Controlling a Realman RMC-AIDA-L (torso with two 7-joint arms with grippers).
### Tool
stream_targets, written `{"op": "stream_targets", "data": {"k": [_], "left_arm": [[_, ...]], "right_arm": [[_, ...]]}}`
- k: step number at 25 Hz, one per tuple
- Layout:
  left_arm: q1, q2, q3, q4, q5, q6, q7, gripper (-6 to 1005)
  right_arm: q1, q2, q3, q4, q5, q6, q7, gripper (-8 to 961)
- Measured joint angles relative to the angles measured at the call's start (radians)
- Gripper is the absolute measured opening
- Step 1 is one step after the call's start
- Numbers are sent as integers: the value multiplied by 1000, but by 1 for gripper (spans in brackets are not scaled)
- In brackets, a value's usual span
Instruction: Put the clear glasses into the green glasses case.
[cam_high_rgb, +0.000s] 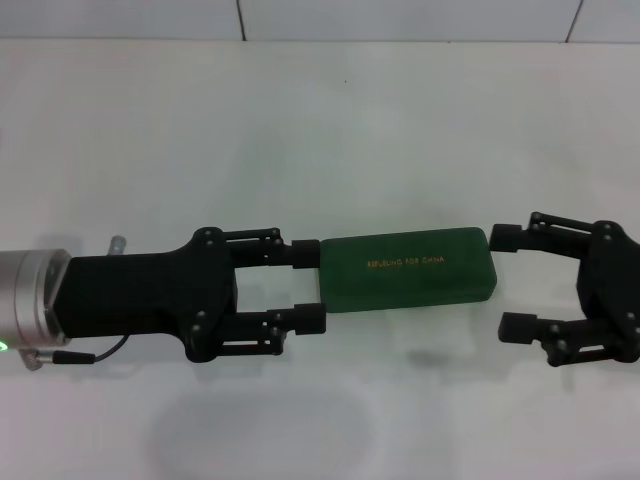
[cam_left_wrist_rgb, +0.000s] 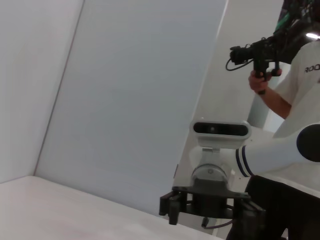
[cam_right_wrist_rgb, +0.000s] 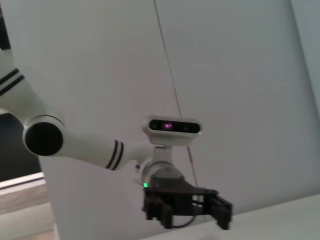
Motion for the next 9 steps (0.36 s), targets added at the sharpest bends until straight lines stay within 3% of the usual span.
{"op": "stream_targets", "data": {"k": [4,9], "left_arm": [[1,-8,-20,0,23,-4,0,679],[8,-13,-31,-1,25,-10,1,794]], "right_arm": [[21,0,-24,31,6,5,-6,886],[42,-2,-79,38,11,13,-8,886]]}}
